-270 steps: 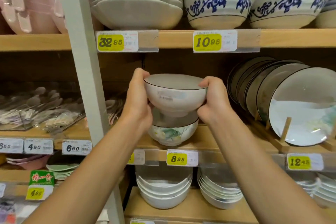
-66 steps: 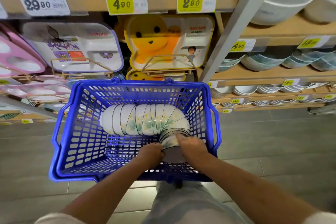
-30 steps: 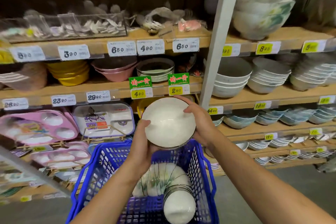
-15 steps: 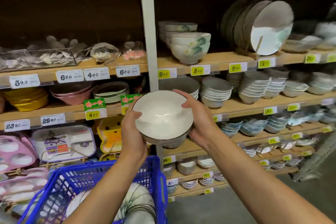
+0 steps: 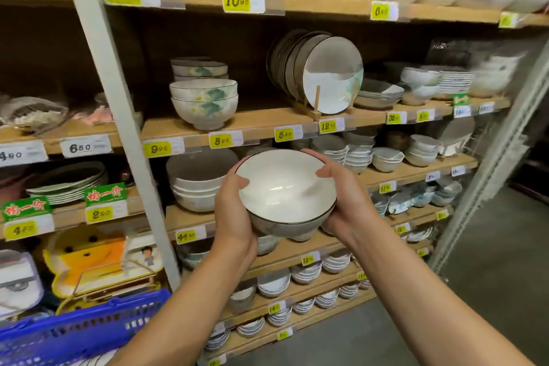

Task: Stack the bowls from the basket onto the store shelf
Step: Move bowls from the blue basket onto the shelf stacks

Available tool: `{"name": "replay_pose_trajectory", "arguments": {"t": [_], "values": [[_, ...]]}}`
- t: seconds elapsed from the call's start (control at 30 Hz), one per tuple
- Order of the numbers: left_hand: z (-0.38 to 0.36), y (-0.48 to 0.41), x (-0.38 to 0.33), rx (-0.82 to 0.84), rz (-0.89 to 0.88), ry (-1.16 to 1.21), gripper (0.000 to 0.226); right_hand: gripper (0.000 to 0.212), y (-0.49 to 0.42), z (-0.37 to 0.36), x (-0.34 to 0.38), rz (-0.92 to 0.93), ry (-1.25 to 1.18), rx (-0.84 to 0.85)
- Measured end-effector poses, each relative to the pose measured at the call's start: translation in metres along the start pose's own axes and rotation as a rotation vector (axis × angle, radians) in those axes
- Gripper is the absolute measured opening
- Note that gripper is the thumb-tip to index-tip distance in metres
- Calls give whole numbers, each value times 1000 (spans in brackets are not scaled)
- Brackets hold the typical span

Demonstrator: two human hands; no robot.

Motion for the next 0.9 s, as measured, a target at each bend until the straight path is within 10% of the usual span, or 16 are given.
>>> {"name": "replay_pose_trajectory", "arguments": {"t": [0.9], "values": [[-112, -234, 11, 11, 26, 16, 33, 43, -234, -54, 75, 6, -26, -89]]}}
Point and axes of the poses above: each hand's wrist, its own y-axis away from the middle knuckle, its own z-axis out of the back of the hand, x = y × z, the point moved 9 cm from there along -y, towards the middle knuckle, and after that the axes turned 7 degrees about -x, right-handed, at the moved point
